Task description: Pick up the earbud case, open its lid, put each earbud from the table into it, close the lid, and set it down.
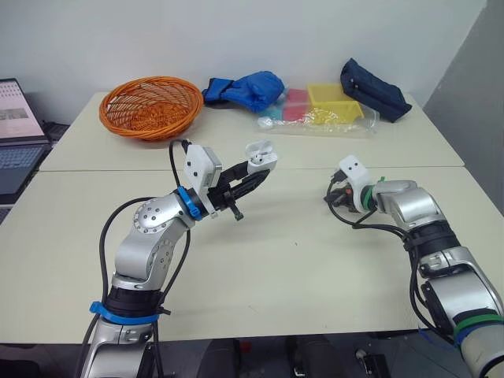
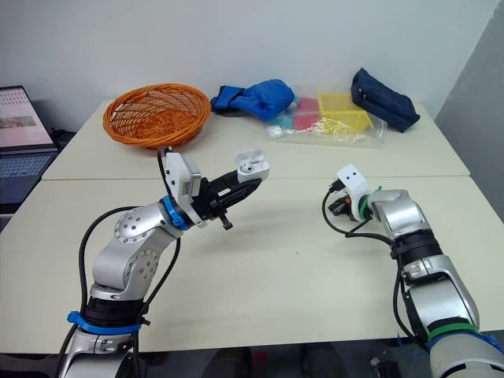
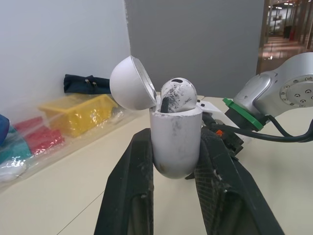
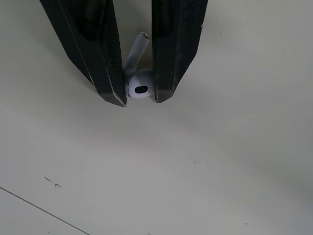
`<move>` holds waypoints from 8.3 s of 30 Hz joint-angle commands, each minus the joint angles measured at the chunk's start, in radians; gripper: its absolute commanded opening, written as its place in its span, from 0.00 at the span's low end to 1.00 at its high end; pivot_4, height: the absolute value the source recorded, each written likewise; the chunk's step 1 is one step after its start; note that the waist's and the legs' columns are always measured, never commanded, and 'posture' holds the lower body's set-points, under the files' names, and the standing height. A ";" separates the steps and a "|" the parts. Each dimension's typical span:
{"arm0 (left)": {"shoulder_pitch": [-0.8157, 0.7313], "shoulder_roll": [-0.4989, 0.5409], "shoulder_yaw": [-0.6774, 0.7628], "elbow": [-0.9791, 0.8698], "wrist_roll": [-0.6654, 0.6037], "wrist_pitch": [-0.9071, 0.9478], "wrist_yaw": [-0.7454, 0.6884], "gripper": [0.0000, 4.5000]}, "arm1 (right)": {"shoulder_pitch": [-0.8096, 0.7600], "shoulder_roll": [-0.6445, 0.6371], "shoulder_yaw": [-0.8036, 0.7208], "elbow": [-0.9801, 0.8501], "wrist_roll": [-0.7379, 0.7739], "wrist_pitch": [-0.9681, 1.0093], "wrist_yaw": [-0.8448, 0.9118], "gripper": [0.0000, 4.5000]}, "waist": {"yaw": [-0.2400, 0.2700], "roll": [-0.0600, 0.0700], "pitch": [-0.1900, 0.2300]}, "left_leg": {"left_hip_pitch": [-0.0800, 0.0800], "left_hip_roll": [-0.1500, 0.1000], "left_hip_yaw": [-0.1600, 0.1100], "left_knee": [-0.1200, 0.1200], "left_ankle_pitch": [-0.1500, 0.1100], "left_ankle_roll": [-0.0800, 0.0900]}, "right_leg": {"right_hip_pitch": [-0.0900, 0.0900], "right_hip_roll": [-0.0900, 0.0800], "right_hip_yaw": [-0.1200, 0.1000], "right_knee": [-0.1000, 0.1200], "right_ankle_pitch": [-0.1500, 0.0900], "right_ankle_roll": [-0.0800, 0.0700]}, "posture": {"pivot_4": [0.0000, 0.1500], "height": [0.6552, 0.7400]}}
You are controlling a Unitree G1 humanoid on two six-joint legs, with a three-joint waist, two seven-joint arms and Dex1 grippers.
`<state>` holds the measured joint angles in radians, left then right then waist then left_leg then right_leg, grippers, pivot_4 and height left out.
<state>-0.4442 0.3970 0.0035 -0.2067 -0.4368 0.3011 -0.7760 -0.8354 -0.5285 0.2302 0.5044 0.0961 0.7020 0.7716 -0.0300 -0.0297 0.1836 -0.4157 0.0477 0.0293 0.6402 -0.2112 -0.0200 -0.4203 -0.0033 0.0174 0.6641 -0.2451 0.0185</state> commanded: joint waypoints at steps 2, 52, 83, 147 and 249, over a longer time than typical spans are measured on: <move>-0.006 0.009 -0.001 -0.061 -0.018 0.001 -0.007 0.17 | 0.094 -0.167 0.058 -0.197 0.002 -0.027 0.232 0.10 | 0.013 0.000 0.000 | -0.002 0.000 -0.001 0.000 0.000 0.000 | 0.000 0.000 -0.001 -0.001 0.000 0.000 | 1.00 1.00; 0.105 0.041 -0.095 -0.184 -0.057 -0.006 -0.137 0.17 | 0.587 -0.716 -0.050 -0.289 -0.171 -0.578 0.633 0.86 | 0.025 0.002 0.001 | 0.001 -0.001 0.000 0.006 0.000 0.000 | 0.003 -0.001 0.001 -0.002 0.004 0.001 | 1.00 1.00; 0.110 0.050 -0.100 -0.186 -0.059 -0.005 -0.128 0.17 | 0.659 -0.723 -0.081 -0.305 -0.183 -0.630 0.629 0.08 | 0.029 0.001 0.001 | 0.010 -0.001 0.000 0.006 0.000 0.000 | 0.013 -0.001 0.000 -0.003 0.000 -0.004 | 1.00 1.00; -0.112 -0.135 -0.099 -0.004 -0.074 -0.007 -0.047 0.17 | 0.386 0.086 -0.290 -1.262 0.531 0.027 -0.515 0.08 | 0.024 0.002 0.000 | -0.002 0.000 -0.002 0.005 0.000 0.000 | 0.001 0.002 0.001 -0.002 0.004 0.001 | 1.00 1.00; -0.189 -0.177 -0.089 0.105 -0.051 -0.034 -0.048 0.17 | 0.042 0.050 -0.295 -0.989 0.485 0.163 -0.302 0.00 | 0.003 0.002 0.001 | -0.007 0.000 -0.003 0.005 0.000 0.001 | -0.003 0.001 0.000 -0.002 0.005 0.001 | 1.00 1.00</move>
<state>-0.6047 0.2276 -0.1042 -0.0722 -0.4767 0.2791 -0.8328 -0.8123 -0.4733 -0.0558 -0.4370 0.5678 0.8397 0.4891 -0.0275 -0.0280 0.1846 -0.4230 0.0474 0.0267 0.6448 -0.2108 -0.0189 -0.4235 -0.0023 0.0175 0.6622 -0.2403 0.0195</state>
